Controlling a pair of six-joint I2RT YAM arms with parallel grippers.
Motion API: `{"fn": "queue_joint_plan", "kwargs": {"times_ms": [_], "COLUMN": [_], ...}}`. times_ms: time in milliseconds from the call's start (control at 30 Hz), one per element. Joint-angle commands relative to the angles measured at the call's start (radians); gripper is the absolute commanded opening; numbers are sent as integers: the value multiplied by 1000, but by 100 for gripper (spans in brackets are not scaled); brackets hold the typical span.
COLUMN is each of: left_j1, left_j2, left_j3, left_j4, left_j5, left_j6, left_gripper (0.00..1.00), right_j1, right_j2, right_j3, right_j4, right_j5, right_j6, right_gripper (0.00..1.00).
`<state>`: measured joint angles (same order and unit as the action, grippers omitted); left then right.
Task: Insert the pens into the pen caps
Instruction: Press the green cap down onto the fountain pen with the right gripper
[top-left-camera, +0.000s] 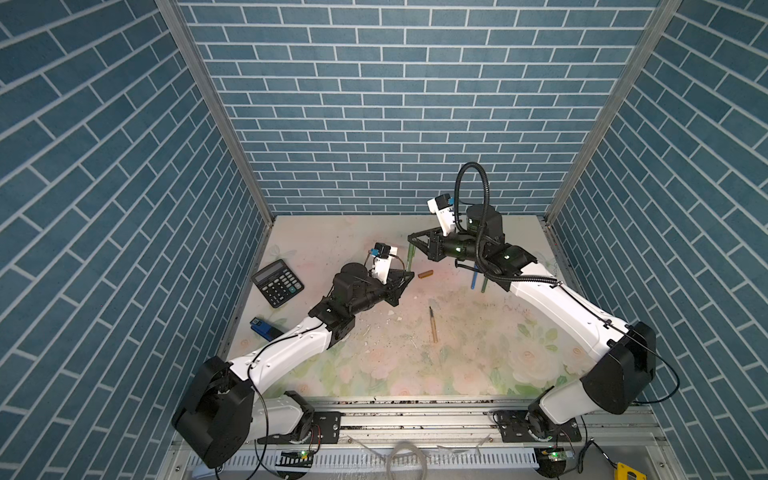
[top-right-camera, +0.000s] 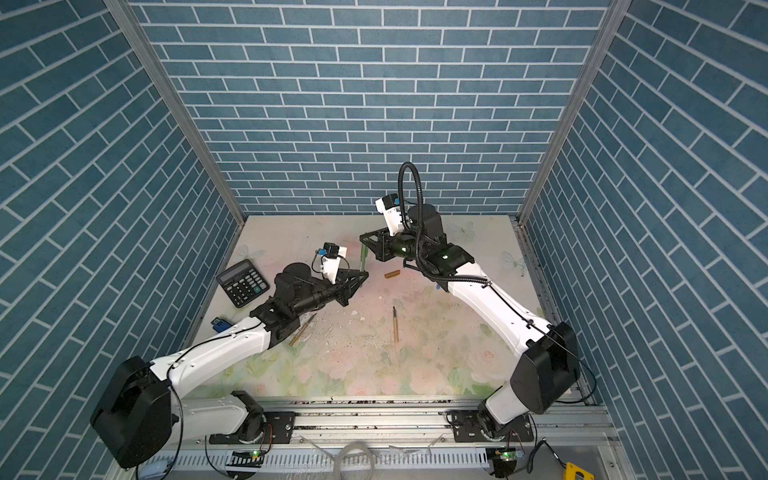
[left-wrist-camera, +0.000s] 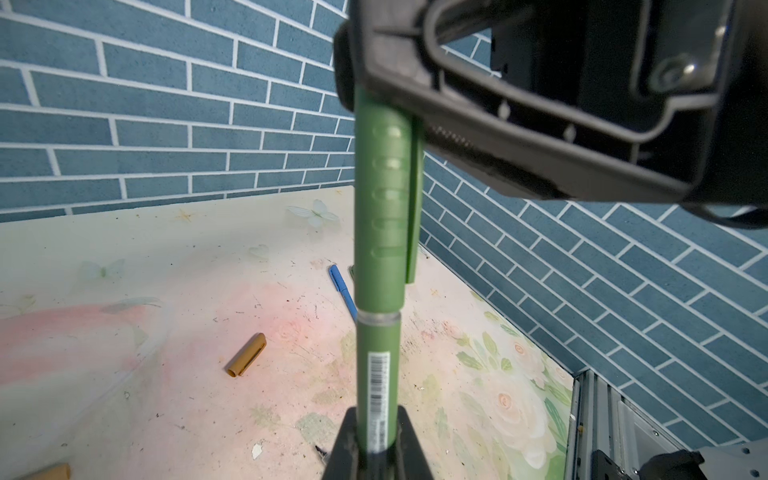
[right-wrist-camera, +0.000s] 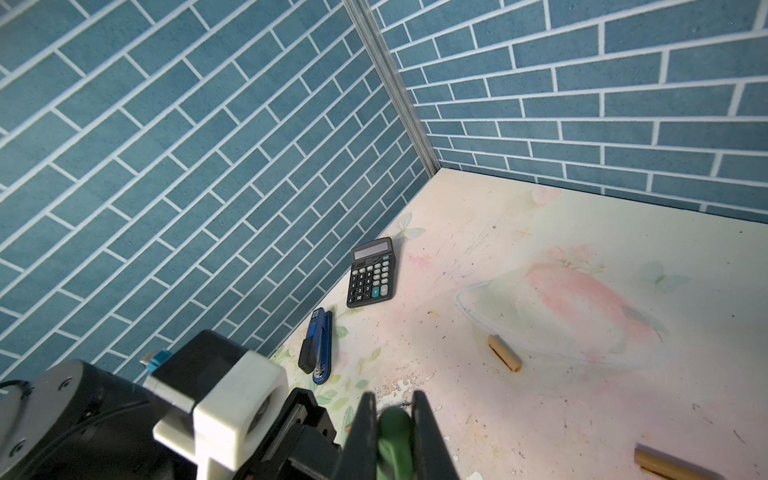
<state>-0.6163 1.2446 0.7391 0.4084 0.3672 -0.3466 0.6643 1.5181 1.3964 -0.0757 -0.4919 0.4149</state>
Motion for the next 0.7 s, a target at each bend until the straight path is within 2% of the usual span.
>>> {"fn": "queue_joint_plan", "kwargs": {"times_ms": [0, 233, 667], "left_j1": [11, 54, 173], "left_j2": [-56, -97, -139], "left_j3": [10, -10, -15], "left_j4": [111, 161, 219], "left_j5": [-39, -60, -22], "left_j6": [-16, -48, -98], "left_gripper": [0, 0, 0], "right_j1": [35, 67, 125], "right_j2": [-14, -1, 50], "right_j3": [-62, -135, -247], "right_j4": [-29, 24, 108], "right_j5": [-44, -57, -106], "right_j6": [2, 26, 93], "right_gripper": [6, 6, 6]}}
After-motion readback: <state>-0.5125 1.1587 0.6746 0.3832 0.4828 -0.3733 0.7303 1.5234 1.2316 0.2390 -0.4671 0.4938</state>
